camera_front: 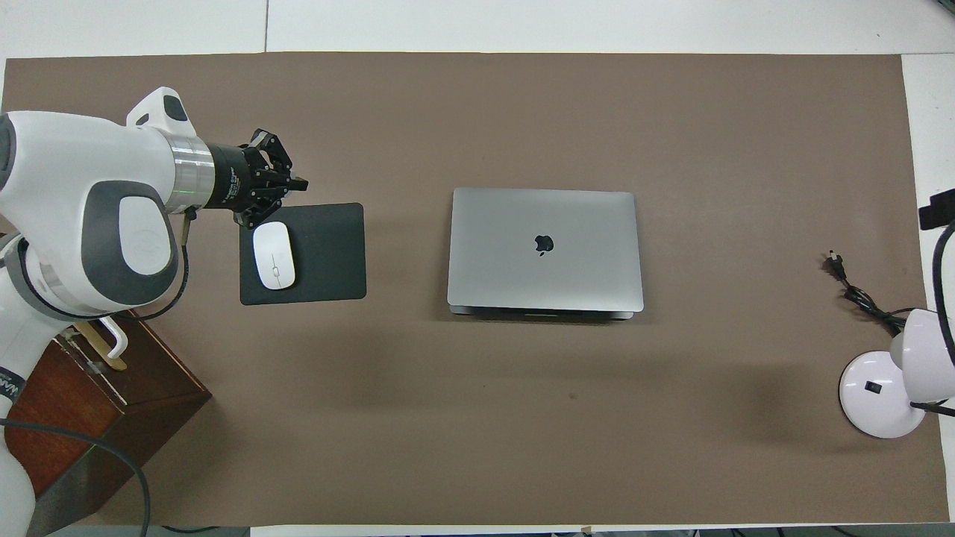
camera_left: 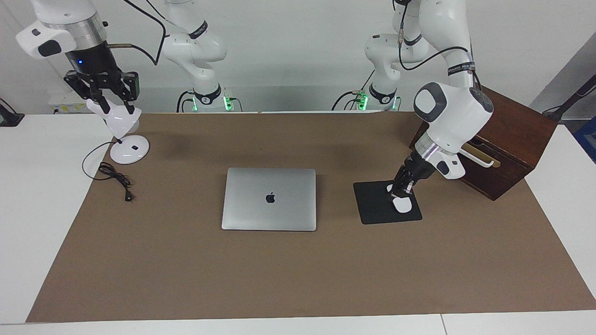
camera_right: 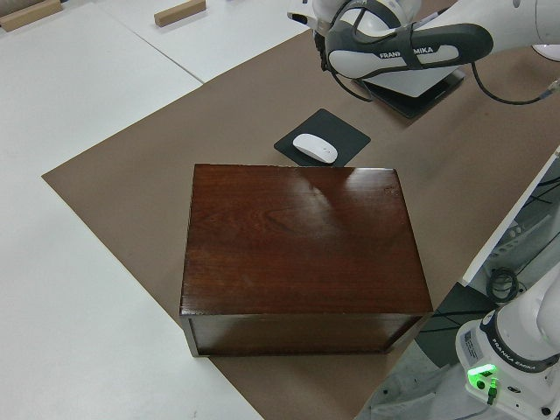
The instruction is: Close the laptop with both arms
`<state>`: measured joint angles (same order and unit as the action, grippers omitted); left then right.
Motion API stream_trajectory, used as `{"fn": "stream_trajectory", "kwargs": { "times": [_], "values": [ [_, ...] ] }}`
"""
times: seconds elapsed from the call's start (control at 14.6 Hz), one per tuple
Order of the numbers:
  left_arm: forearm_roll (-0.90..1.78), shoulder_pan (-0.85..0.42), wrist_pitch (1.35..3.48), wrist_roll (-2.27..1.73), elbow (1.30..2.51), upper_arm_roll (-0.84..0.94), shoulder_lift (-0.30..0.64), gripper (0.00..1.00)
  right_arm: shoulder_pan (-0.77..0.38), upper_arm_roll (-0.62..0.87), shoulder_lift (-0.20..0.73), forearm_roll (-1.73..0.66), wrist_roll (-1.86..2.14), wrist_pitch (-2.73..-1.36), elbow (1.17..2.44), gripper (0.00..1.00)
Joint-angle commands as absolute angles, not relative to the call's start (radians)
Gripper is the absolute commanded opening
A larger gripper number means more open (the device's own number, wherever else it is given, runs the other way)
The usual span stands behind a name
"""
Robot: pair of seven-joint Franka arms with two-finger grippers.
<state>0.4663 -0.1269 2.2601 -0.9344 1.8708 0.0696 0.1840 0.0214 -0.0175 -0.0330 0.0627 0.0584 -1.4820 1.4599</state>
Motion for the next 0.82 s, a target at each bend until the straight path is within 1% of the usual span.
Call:
{"fn": "stream_trajectory", "kwargs": {
  "times": [0.0, 0.14, 0.34, 0.55, 0.75],
  "values": [
    [0.416, -0.084, 2.145, -0.835, 1.859, 0.068, 0.14, 0.0, 0.048, 0.002, -0.049, 0.054, 0.046, -1.479, 1.489, 1.0],
    [0.312, -0.083, 2.096, -0.831, 1.858, 0.067, 0.109, 0.0, 0.003, -0.026, -0.038, 0.034, -0.012, -1.485, 1.493, 1.0],
    [0.235, -0.081, 2.018, -0.777, 1.858, 0.067, 0.06, 0.0, 0.017, -0.032, -0.035, -0.018, -0.035, -1.505, 1.508, 1.0],
    [0.233, -0.029, 1.915, -0.634, 1.867, 0.067, -0.009, 0.0, 0.023, -0.034, -0.035, -0.003, -0.009, -1.514, 1.516, 1.0],
    [0.2, -0.026, 1.821, -0.527, 1.867, 0.063, -0.041, 0.0, 0.026, -0.046, -0.046, -0.002, 0.05, -1.537, 1.552, 1.0]
  ]
}}
